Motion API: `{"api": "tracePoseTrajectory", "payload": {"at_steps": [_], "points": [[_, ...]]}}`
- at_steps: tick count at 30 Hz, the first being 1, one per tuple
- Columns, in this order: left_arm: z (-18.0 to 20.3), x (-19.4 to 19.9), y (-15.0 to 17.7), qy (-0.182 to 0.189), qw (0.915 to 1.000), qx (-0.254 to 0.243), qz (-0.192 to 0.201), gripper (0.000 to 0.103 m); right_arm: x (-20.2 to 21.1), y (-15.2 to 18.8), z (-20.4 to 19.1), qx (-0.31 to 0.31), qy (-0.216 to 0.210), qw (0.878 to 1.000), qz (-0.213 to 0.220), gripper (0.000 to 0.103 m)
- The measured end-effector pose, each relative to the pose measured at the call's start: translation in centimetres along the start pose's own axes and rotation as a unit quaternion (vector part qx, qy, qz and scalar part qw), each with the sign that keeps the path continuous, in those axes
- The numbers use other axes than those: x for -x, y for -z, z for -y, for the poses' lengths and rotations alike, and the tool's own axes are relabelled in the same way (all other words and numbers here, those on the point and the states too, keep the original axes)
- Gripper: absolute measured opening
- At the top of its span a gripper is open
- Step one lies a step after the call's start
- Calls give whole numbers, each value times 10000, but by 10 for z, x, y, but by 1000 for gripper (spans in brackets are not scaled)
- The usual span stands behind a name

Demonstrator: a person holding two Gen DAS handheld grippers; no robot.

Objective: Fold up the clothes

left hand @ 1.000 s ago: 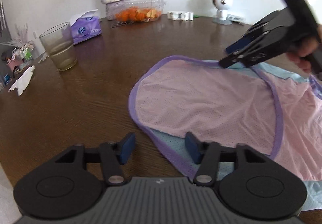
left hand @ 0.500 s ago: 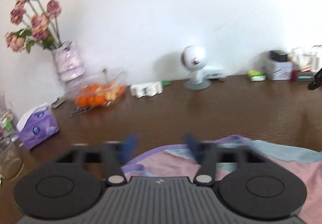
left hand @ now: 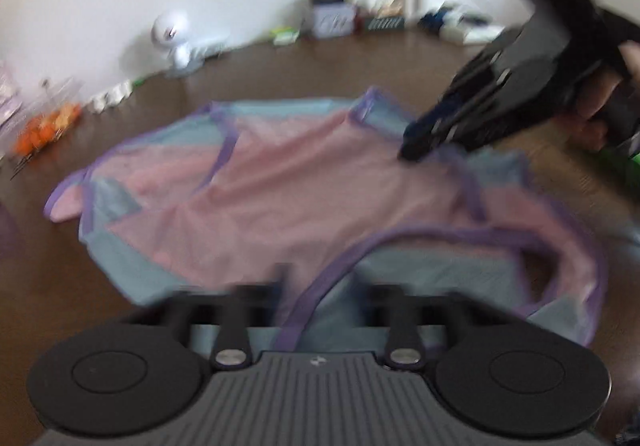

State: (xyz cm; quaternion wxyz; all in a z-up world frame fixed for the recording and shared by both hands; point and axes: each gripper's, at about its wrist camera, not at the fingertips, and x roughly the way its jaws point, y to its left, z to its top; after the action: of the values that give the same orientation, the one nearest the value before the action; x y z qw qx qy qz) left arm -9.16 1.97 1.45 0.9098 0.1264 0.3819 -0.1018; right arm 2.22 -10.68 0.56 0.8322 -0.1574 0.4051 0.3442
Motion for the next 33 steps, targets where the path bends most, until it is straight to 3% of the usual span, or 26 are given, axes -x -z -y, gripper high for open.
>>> {"api": "tracePoseTrajectory", "payload": {"at_steps": [1, 3, 5, 6, 7, 8, 9, 10, 11, 13, 14, 16, 18, 20, 21, 22, 24, 26, 27, 28, 29, 30, 31, 32, 33], "points": [[-5, -2, 0, -165, 9998, 16, 88, 3, 0, -2, 1, -24, -84, 10000, 37, 2], [-26, -9, -2, -618, 9977, 206, 208, 3, 5, -7, 1, -149, 173, 9989, 402, 2], [-58, -17, -10, -1168, 9890, 856, 297, 4, 9, -16, 17, -860, 429, 9918, 842, 0], [-67, -20, -16, -1460, 9833, 1060, 255, 11, 11, -20, 24, -1150, 609, 9859, 1053, 1], [-70, -15, -20, -1545, 9811, 1123, 305, 24, 13, -21, 29, -1191, 872, 9819, 1185, 10], [-68, -5, -22, -1426, 9821, 1130, 496, 35, 16, -20, 31, -1110, 825, 9838, 1143, 18], [-62, 9, -22, -1180, 9840, 1101, 751, 59, 21, -18, 33, -1028, 680, 9861, 1113, 23], [-54, 23, -20, -812, 9876, 987, 908, 70, 32, -11, 31, -941, 214, 9889, 1126, 30], [-45, 34, -16, -383, 9918, 804, 921, 71, 43, -3, 28, -781, -208, 9902, 1140, 37], [-26, 48, -6, 490, 9945, 410, 826, 70, 58, 15, 6, 5, -689, 9908, 1162, 41], [-17, 51, 0, 865, 9934, 222, 724, 70, 57, 22, -8, 411, -639, 9911, 1096, 42], [4, 48, 7, 1224, 9912, -106, 482, 70, 53, 34, -36, 1183, -540, 9870, 950, 39], [21, 40, 12, 1141, 9925, -316, 299, 70, 37, 37, -48, 1495, -453, 9852, 698, 30], [25, 27, 15, 918, 9954, -251, 119, 62, 25, 35, -49, 1473, -317, 9870, 556, 4], [21, 21, 19, 900, 9959, -98, 76, 30, 24, 34, -47, 1359, -266, 9886, 591, 2], [13, 18, 20, 870, 9961, 157, 65, 7, 28, 33, -44, 1190, -240, 9904, 661, 1], [-9, 22, 18, 789, 9936, 772, 221, 5, 42, 32, -38, 854, -154, 9923, 887, 0], [-41, 28, 17, 660, 9813, 1700, 617, 5, 56, 31, -35, 515, -56, 9928, 1083, 0], [-58, 27, 18, 593, 9702, 2239, 712, 10, 63, 31, -34, 345, -32, 9926, 1163, 0], [-71, 25, 19, 409, 9601, 2688, 655, 23, 67, 30, -34, 174, -3, 9925, 1206, 0], [-77, 24, 19, 100, 9556, 2893, 542, 30, 65, 27, -35, -1, 43, 9936, 1129, 0], [-74, 28, 16, -98, 9577, 2821, 555, 37, 63, 24, -36, -177, 89, 9943, 1052, 0], [-64, 33, 14, -62, 9637, 2589, 652, 44, 60, 21, -37, -327, 120, 9945, 984, 0], [-51, 38, 12, 110, 9704, 2299, 734, 50, 55, 17, -39, -396, 101, 9947, 949, 0], [-38, 42, 10, 282, 9758, 2007, 815, 66, 51, 14, -41, -447, 88, 9947, 921, 0]]}}
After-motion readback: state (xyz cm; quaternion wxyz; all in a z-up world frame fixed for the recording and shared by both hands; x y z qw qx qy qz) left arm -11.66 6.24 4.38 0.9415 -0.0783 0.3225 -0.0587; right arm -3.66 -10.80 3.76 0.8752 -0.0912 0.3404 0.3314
